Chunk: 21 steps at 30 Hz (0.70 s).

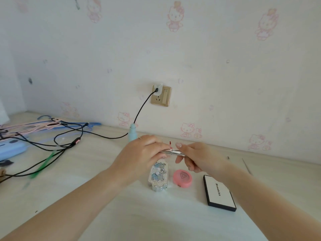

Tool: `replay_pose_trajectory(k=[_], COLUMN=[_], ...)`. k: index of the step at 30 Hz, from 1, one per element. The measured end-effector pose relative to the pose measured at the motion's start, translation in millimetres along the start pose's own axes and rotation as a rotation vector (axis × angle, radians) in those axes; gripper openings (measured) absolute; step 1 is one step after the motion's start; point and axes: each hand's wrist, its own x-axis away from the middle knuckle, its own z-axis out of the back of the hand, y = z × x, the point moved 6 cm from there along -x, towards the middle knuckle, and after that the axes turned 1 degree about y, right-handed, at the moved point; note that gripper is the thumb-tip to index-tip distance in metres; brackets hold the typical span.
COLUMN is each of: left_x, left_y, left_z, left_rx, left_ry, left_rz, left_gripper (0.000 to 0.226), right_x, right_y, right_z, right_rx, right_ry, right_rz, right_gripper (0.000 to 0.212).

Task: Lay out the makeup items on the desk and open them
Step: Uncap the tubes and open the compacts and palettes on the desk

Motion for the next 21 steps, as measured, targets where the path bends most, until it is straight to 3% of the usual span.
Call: replay_pose_trajectory(k=[3, 6, 9, 11, 14, 16, 17, 21], left_x=[8.9, 16.3, 20.2, 21.6, 26.5, 30.1, 31.9, 35.7], left_y=[-5.0, -10.7, -14.0, -15.1, -19.1, -22.9, -24.7, -31.4], left_z=[10.3, 19.2, 25.1, 28.2, 31.9, 32.7, 33.5, 39.8], left_rx=[-0.006, 0.032, 0.045, 0.040, 0.022, 0.016, 0.018, 0.034], left_ry=[-0.043, -0.052, -0.042, -0.026, -0.008, -0.006, -0.006, 0.012], left_rz=[0.010, 0.039, 0.056, 0.051, 0.040, 0.041, 0.045, 0.053], left_gripper=[0.031, 0.034, 0.031, 0.031, 0.029, 0.027, 0.027, 0.028], right_x=[-3.2, -2.9, -5.1, -5.9, -3.5, -5.9, -7.4, -7.5], right_y=[-3.8, -11.1, -15.5, -17.8, -26.1, -25.8, -25.4, -28.9], right_z=[-9.5, -17.1, -21.9, -28.0, -38.7, -41.9, -43.3, -44.5], right_rx=[0.058, 0.006, 0.095, 0.079, -0.003, 0.030, 0.061, 0.042], right_ry=[0.015, 0.034, 0.081, 0.042, -0.028, -0.046, -0.035, 0.080], right_rz=[0.111, 0.220, 0.333, 0.312, 0.207, 0.171, 0.190, 0.343], right_gripper=[0.036, 0.010, 0.027, 0.033, 0.014, 0.042, 0.045, 0.007])
